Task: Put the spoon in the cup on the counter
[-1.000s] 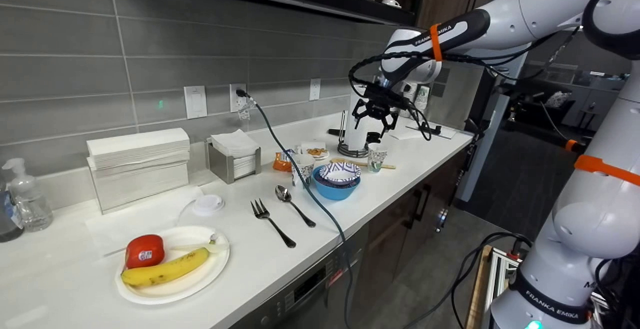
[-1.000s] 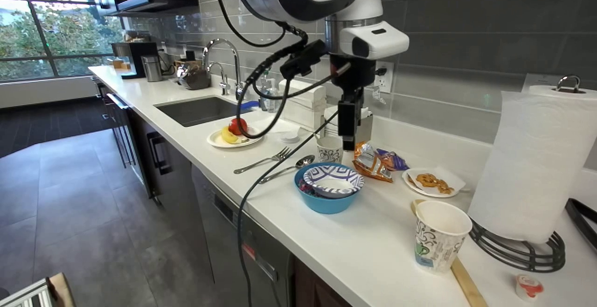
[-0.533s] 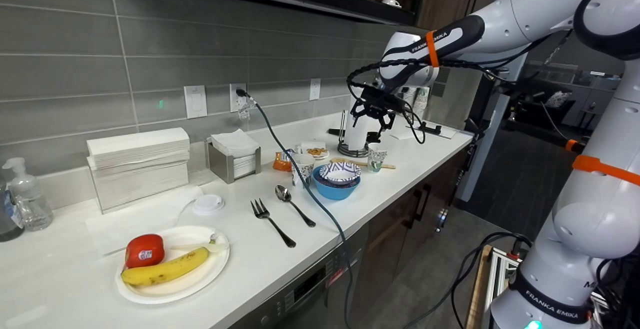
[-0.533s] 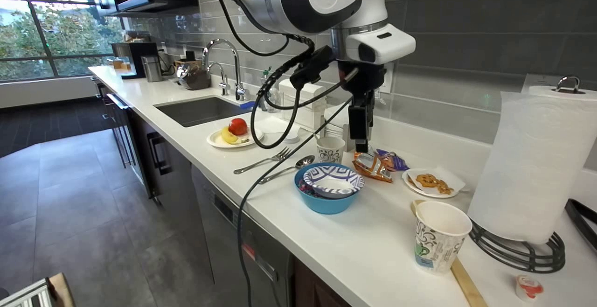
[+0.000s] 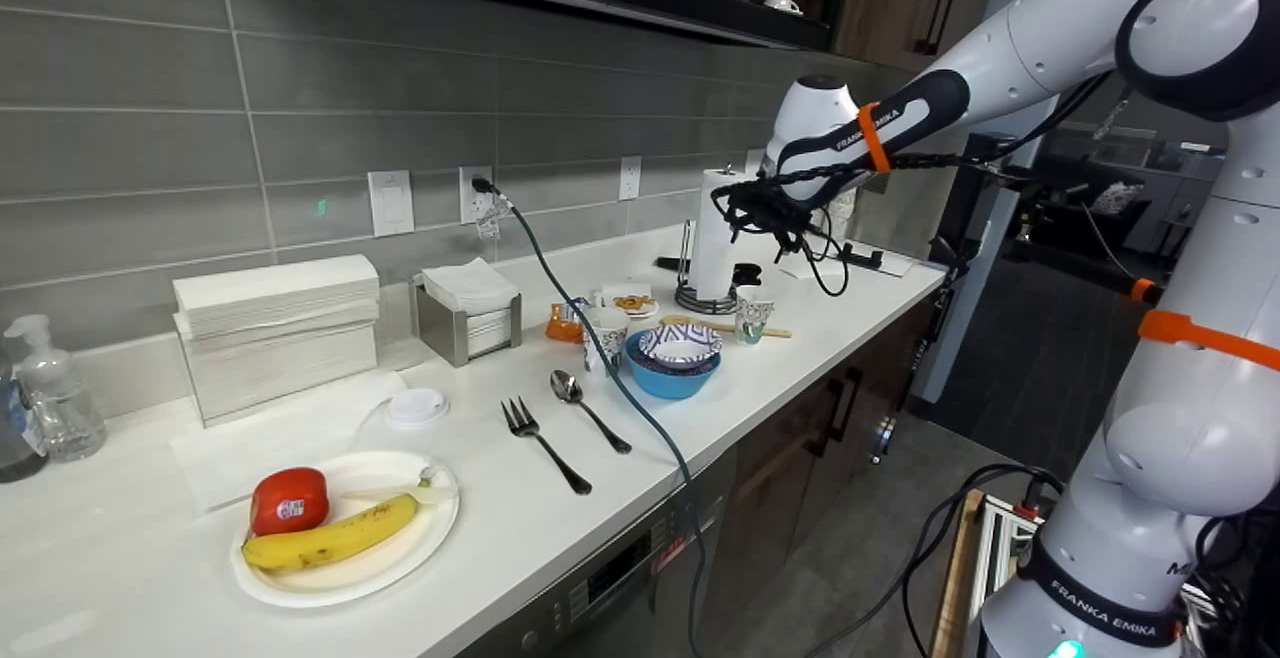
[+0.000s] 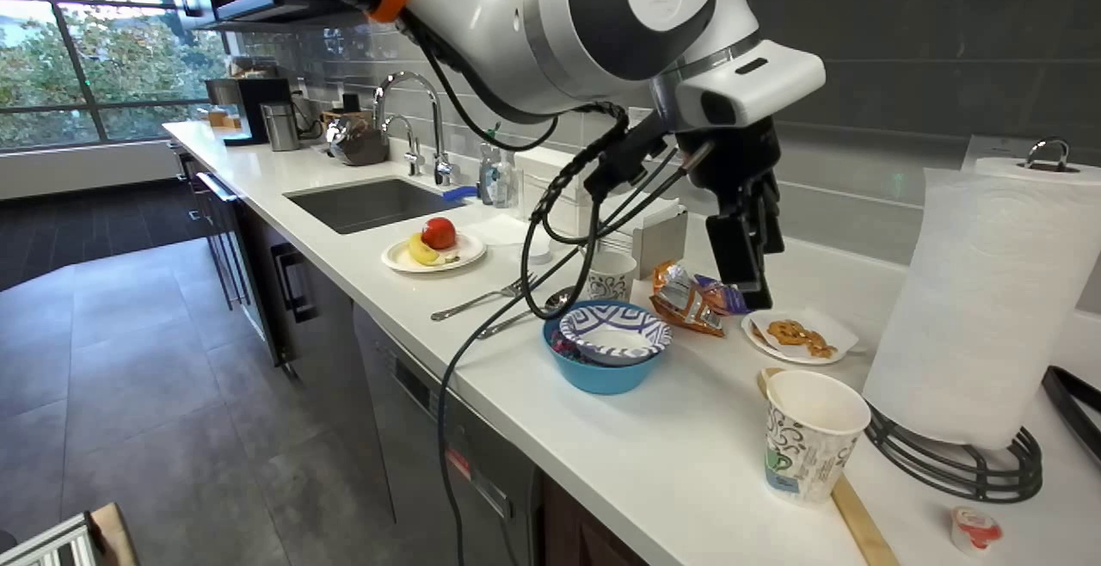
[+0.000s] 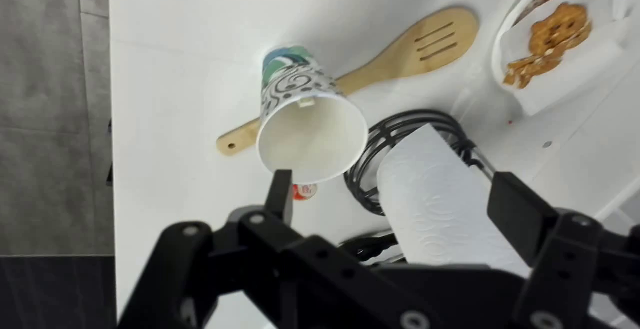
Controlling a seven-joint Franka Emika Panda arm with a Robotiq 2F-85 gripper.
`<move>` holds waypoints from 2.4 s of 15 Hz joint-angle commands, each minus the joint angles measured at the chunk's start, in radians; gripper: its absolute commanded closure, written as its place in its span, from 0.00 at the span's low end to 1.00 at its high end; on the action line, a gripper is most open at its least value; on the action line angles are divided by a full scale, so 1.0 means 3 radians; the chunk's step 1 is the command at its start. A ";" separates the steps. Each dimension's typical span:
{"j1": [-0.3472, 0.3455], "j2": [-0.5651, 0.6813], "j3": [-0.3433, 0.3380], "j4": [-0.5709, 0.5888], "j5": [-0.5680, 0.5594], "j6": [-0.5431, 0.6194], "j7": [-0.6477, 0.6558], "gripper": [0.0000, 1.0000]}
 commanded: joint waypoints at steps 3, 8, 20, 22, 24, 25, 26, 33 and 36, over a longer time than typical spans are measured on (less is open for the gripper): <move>0.0038 0.0138 -0.0084 -0.0055 -0.0283 -0.0356 0.0091 0.00; 0.0067 0.0175 -0.0061 -0.0071 0.0130 -0.0468 -0.0290 0.00; 0.0086 0.0372 -0.0112 -0.0065 -0.0030 -0.0045 -0.0320 0.00; 0.0097 0.0437 -0.0161 -0.0047 -0.0140 0.0092 -0.0263 0.00; 0.0106 0.0501 -0.0198 -0.0029 -0.0156 0.0175 -0.0274 0.00; 0.0112 0.0530 -0.0213 -0.0025 -0.0147 0.0215 -0.0285 0.00; 0.0120 0.0555 -0.0230 -0.0021 -0.0139 0.0242 -0.0291 0.00; 0.0211 0.0644 -0.0326 0.0022 -0.0148 0.0354 -0.0283 0.51; 0.0247 0.0644 -0.0356 0.0050 -0.0153 0.0330 -0.0283 0.62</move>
